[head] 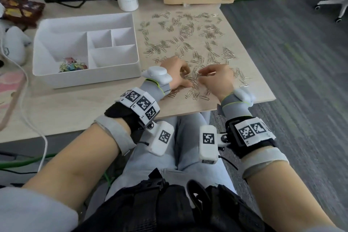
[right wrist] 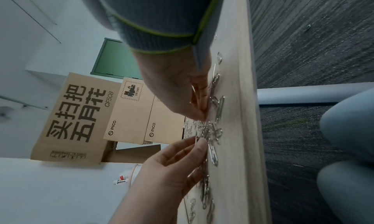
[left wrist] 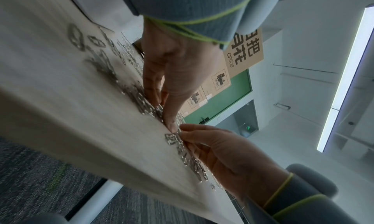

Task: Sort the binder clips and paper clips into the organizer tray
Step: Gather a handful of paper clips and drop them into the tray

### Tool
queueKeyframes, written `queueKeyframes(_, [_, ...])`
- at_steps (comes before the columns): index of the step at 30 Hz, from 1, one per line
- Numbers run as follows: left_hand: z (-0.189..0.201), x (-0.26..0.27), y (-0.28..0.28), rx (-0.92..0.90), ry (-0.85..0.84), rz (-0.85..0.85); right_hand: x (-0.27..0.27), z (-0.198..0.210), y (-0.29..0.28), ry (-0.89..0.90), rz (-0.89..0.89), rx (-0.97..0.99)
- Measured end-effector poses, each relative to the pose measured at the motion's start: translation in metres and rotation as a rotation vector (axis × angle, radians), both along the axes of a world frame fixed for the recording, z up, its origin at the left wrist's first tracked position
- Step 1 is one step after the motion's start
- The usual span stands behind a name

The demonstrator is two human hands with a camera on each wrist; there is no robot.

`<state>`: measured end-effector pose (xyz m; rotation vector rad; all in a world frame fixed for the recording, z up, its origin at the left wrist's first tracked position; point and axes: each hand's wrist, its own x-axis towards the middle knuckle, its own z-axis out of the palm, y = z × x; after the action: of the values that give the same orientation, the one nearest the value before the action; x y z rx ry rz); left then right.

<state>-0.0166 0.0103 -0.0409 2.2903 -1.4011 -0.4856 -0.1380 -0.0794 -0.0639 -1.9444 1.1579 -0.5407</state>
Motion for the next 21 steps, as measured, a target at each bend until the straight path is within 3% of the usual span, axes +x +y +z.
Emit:
queueKeyframes(5, [-0.001,0.003,-0.013,-0.043,0.018,-0.031,0.003,0.0,-0.005,-0.109,0.021,0.126])
queueKeyframes(9, [0.0,0.01,-0.021,-0.03,0.034,-0.043,0.003,0.005,-0.011,-0.345,-0.004,0.466])
queueKeyframes(15, [0.003,0.022,-0.026,-0.115,0.181,0.008,-0.002,0.017,-0.02,-0.57,-0.059,0.775])
queueKeyframes(19, [0.013,0.022,-0.033,-0.193,0.406,0.028,0.002,0.022,-0.022,-0.624,-0.081,0.842])
queueKeyframes(21, [0.018,0.018,-0.04,-0.222,0.43,-0.01,0.008,0.023,-0.02,-0.637,-0.074,0.888])
